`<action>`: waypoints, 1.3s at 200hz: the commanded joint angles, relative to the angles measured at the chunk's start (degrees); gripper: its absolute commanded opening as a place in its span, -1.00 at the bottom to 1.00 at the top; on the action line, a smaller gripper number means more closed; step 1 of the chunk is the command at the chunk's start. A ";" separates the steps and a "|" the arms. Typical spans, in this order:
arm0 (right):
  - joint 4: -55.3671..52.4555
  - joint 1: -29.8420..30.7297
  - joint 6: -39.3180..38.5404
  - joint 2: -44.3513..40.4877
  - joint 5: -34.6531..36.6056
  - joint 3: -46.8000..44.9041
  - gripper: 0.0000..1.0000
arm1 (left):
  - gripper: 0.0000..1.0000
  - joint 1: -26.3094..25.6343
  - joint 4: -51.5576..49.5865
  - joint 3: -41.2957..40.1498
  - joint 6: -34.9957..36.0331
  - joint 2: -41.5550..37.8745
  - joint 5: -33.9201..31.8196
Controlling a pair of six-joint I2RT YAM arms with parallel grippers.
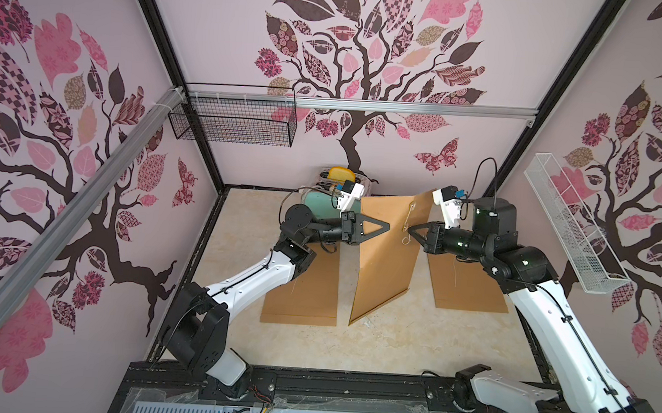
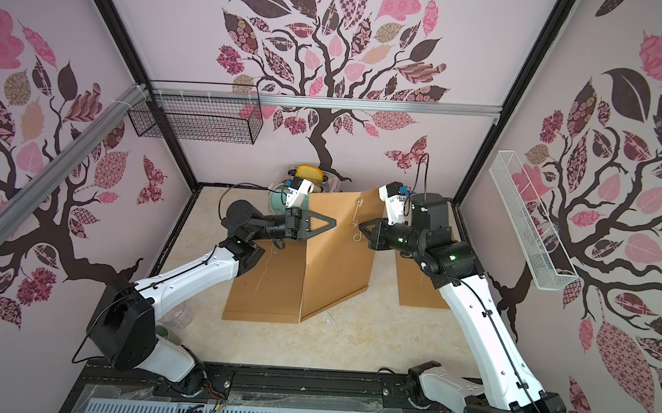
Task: Close the mouth of the file bag
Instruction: Close the file bag.
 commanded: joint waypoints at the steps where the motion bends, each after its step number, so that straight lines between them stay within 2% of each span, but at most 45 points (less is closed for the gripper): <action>1: -1.98 -0.67 -3.81 0.92 2.59 3.76 -1.00 | -1.00 -0.51 2.33 -0.39 0.96 -2.37 0.91; 60: -5.60 -0.52 -8.37 3.67 2.48 11.11 -1.00 | -1.00 -0.61 1.38 -0.20 1.83 -2.20 1.09; 139: -13.29 -0.04 -9.86 6.57 -5.99 16.75 -1.00 | -1.00 -0.59 -3.26 0.60 5.21 -2.26 1.33; 185: -19.49 -0.04 -11.26 8.66 -7.46 20.54 -1.00 | -1.00 -0.69 -6.05 0.48 7.45 -2.71 1.71; 260: -17.12 -0.04 -6.70 7.79 -14.66 16.14 -1.00 | -1.00 -0.75 -6.81 0.21 8.09 -3.20 0.93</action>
